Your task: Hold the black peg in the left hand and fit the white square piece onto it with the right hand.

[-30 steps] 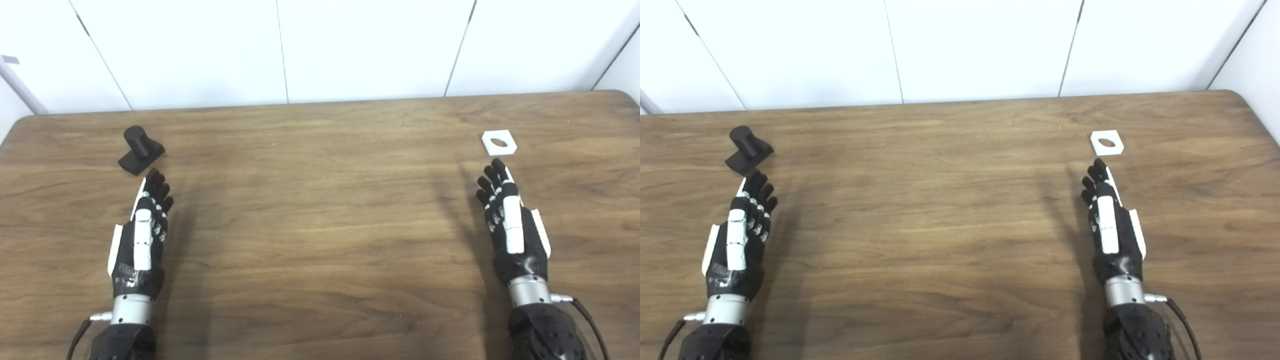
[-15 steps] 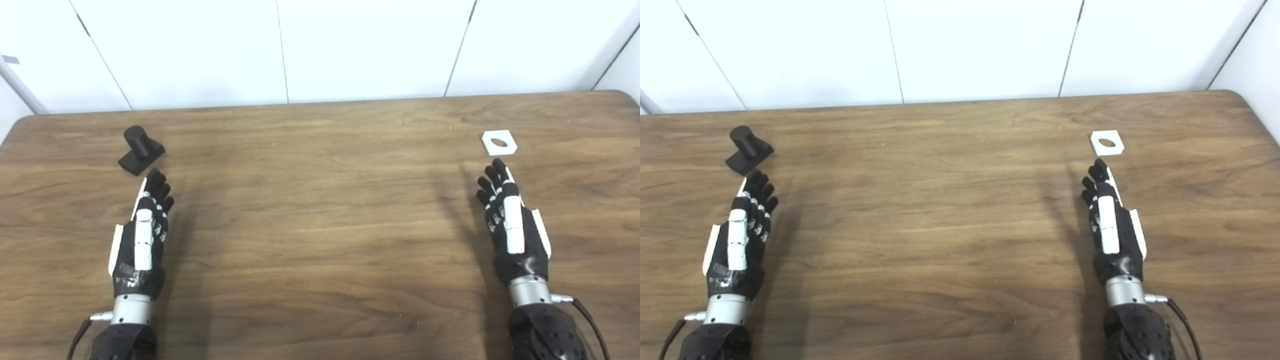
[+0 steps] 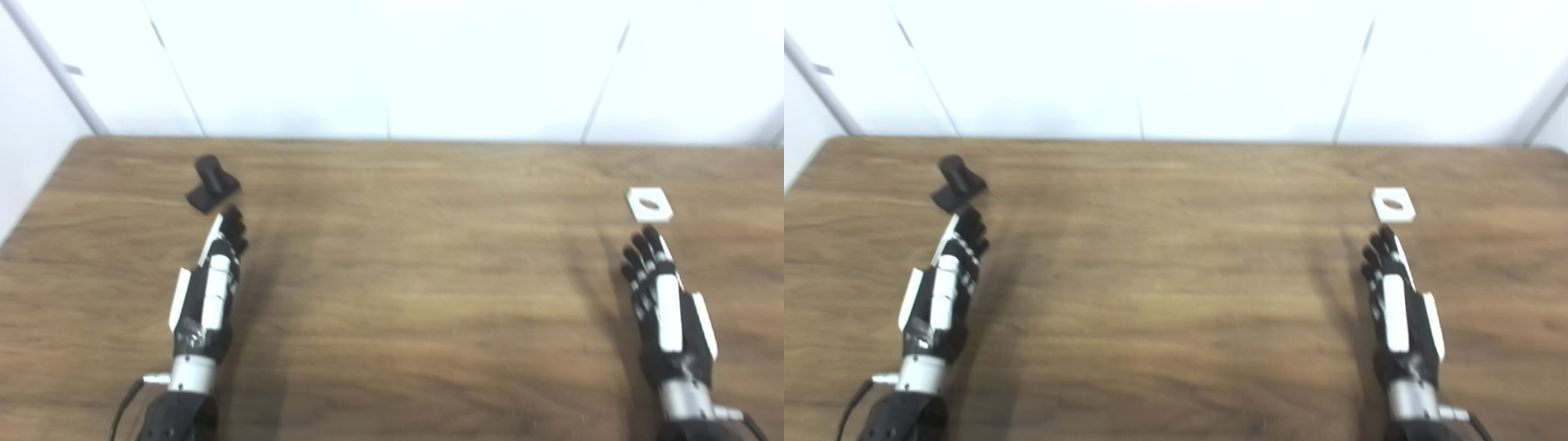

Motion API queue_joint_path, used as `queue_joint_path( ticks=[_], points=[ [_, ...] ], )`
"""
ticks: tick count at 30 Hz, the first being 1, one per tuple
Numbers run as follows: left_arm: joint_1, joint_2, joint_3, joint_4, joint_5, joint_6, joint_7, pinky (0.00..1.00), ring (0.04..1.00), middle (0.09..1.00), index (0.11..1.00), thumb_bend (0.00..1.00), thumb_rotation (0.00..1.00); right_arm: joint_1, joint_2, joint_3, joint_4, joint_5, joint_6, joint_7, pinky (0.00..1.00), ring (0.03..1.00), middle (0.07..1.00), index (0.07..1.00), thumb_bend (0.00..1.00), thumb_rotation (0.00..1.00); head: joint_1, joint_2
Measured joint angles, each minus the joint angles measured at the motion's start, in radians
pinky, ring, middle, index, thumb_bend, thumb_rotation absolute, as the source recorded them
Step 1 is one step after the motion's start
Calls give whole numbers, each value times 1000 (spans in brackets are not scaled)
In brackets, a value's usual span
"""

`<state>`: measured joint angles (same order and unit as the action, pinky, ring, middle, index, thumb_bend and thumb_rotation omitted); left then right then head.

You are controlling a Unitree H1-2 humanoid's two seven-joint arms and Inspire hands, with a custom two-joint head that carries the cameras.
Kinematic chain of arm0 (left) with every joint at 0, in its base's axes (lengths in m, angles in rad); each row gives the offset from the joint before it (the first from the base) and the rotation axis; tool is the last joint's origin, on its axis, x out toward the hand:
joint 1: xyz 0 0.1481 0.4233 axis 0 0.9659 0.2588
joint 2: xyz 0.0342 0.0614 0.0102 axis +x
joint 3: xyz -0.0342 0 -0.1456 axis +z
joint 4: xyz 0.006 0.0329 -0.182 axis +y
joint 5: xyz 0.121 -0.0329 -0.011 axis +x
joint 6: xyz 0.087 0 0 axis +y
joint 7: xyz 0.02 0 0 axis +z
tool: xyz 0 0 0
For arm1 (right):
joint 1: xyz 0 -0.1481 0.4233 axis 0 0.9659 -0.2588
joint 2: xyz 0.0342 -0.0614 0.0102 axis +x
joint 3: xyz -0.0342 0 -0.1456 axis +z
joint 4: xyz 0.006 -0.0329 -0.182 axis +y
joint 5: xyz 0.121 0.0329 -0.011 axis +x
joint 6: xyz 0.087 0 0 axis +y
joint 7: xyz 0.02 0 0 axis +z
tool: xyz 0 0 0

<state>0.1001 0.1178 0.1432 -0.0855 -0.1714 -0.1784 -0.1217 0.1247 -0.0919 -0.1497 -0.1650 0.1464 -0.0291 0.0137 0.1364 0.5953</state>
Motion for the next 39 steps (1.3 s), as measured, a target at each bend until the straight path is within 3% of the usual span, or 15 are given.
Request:
queue_joint_path(
  ticks=[10, 21, 26, 34, 36, 39],
  points=[
    [-3, -16, -1, 5, 53, -20, 23, 1000, 998, 986, 1000, 391, 898, -11, -20, -13, 35, 34, -63, 24, 964, 954, 959, 952, 382, 856, 54, -77],
    [-7, -17, -7, 17, 63, -44, 25, 1000, 989, 973, 990, 401, 896, -13, -23, -11, 40, 37, -65, 28, 987, 959, 959, 956, 383, 832, 45, -84],
    [-8, -19, -6, 18, 83, -42, 43, 1000, 969, 962, 979, 442, 746, -13, -23, -11, 40, 41, -66, 31, 977, 960, 961, 957, 368, 821, 40, -83],
    [-9, -27, -5, -11, 231, 31, 138, 936, 925, 921, 938, 537, 213, -14, -23, -11, 39, 43, -67, 32, 963, 951, 955, 950, 366, 838, 29, -77],
    [-7, -31, -6, -26, 258, 55, 150, 961, 927, 918, 935, 600, 136, -14, -23, -11, 39, 42, -68, 32, 957, 949, 955, 951, 365, 844, 31, -75],
    [-2, -32, -12, -44, 323, 96, 164, 923, 905, 897, 917, 699, 127, -14, -23, -11, 38, 40, -69, 32, 948, 945, 952, 949, 352, 849, 31, -72]
  ],
)
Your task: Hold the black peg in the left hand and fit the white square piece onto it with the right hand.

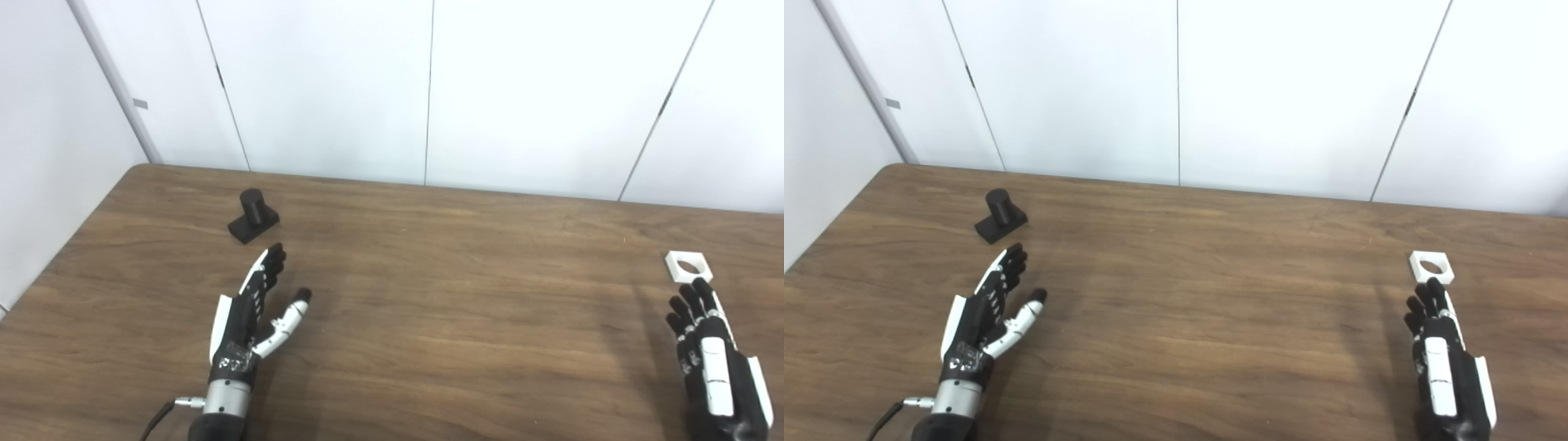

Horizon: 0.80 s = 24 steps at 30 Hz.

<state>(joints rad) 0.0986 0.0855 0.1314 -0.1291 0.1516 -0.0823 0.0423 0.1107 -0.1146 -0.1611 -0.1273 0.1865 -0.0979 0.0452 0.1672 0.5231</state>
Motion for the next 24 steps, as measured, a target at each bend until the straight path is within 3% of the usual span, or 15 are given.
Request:
queue_joint_path(
  ticks=[7, 11, 17, 24],
  points=[
    [-25, 64, 2, -59, 217, 104, 31, 823, 874, 886, 881, 845, 238, 4, 0, -3, -5, -4, 1, -4, 954, 945, 951, 950, 379, 854, 0, 6],
    [-73, 99, 4, -75, 282, 178, 31, 923, 932, 913, 874, 870, 304, 4, 0, -4, -5, -2, 2, -4, 958, 944, 950, 951, 373, 842, 0, 6],
    [-124, 138, 10, -73, 323, 233, 29, 944, 971, 938, 862, 870, 328, 3, 1, -3, -5, -1, 2, -4, 953, 944, 948, 946, 379, 849, 0, 9],
    [-162, 207, 24, 8, 333, 236, 36, 960, 980, 940, 855, 873, 359, 3, 1, -3, -5, -4, 3, -4, 962, 948, 951, 947, 384, 858, 0, 12]
  ],
)
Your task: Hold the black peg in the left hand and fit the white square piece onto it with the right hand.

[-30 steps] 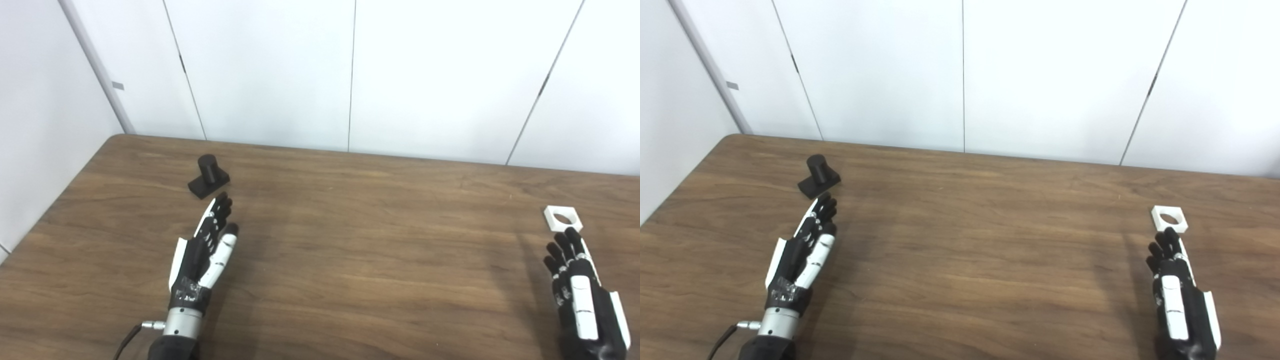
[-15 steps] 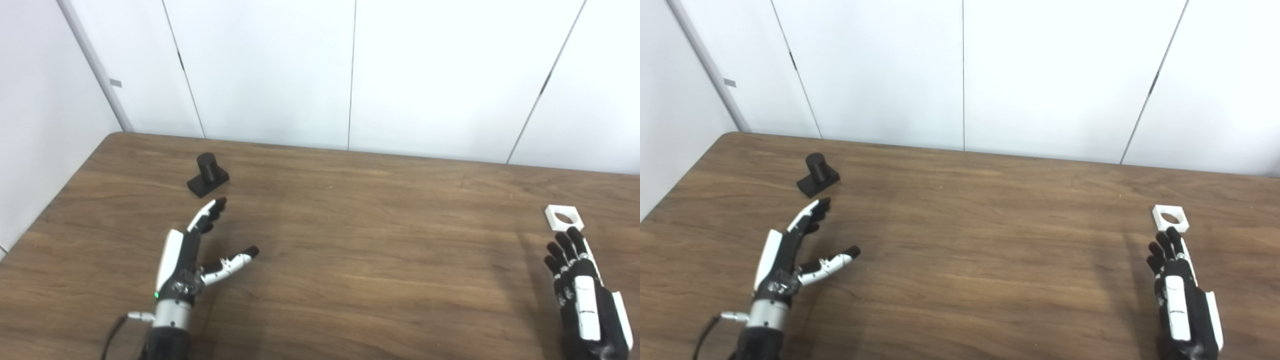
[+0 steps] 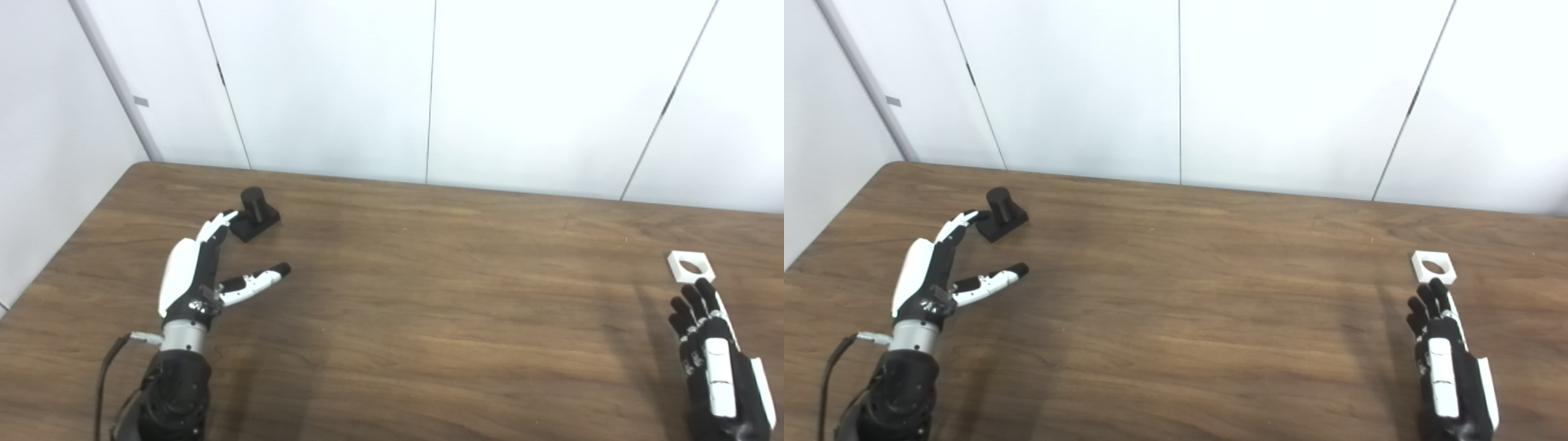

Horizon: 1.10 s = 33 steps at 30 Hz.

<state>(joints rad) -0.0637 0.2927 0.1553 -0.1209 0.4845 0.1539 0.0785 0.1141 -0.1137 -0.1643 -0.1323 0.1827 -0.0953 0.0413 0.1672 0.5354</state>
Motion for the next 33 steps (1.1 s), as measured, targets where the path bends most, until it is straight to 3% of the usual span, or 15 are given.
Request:
queue_joint_path(
  ticks=[4, 18, 33],
  points=[
    [-39, 25, 1, 54, 27, 24, 18, 999, 982, 938, 848, 881, 385, 0, 0, 0, 0, 0, 0, 0, 967, 949, 953, 951, 359, 874, 2, 3],
    [-156, 84, 6, 230, 62, 90, 69, 999, 981, 935, 834, 882, 410, 0, 1, 0, 1, 4, 3, -3, 952, 939, 947, 948, 371, 854, 0, 6],
    [-286, 117, -79, 408, 63, 184, 58, 996, 969, 926, 794, 887, 413, -1, 2, -2, 1, 6, 3, -3, 949, 935, 944, 947, 388, 854, -3, 14]
  ],
)
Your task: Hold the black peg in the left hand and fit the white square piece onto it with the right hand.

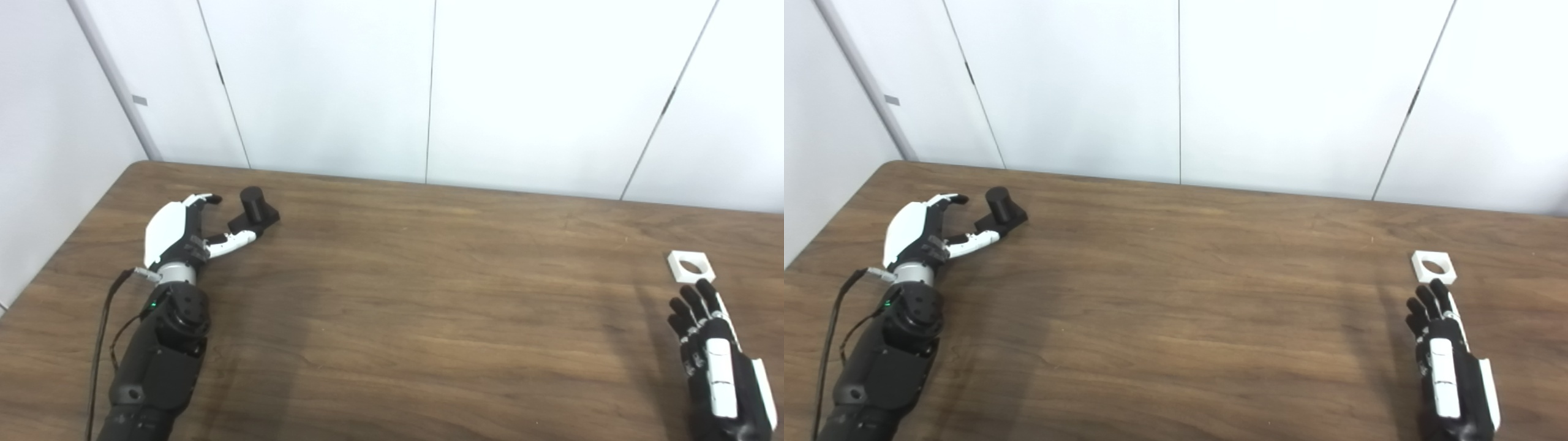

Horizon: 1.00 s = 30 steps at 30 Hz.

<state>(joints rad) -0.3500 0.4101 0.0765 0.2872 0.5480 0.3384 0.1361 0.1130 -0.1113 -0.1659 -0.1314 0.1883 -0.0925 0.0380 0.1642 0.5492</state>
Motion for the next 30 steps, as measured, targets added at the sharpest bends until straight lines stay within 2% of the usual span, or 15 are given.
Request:
queue_joint_path(
  ticks=[12, 22, 30],
  points=[
    [-47, 11, -75, 93, 0, 17, -1, 1000, 966, 915, 759, 869, 373, 0, 1, 0, -1, 1, 0, 1, 955, 932, 941, 941, 418, 833, -8, 3],
    [-82, 29, -96, 156, 0, 9, 15, 1000, 954, 892, 705, 860, 344, 1, 3, 1, -6, -3, 0, 0, 969, 943, 947, 945, 414, 846, -12, 8],
    [-83, 31, -99, 158, -2, 8, 22, 1000, 943, 880, 677, 849, 318, 1, 4, 1, -6, -3, 1, 0, 968, 939, 945, 945, 406, 852, -14, 11]
  ],
)
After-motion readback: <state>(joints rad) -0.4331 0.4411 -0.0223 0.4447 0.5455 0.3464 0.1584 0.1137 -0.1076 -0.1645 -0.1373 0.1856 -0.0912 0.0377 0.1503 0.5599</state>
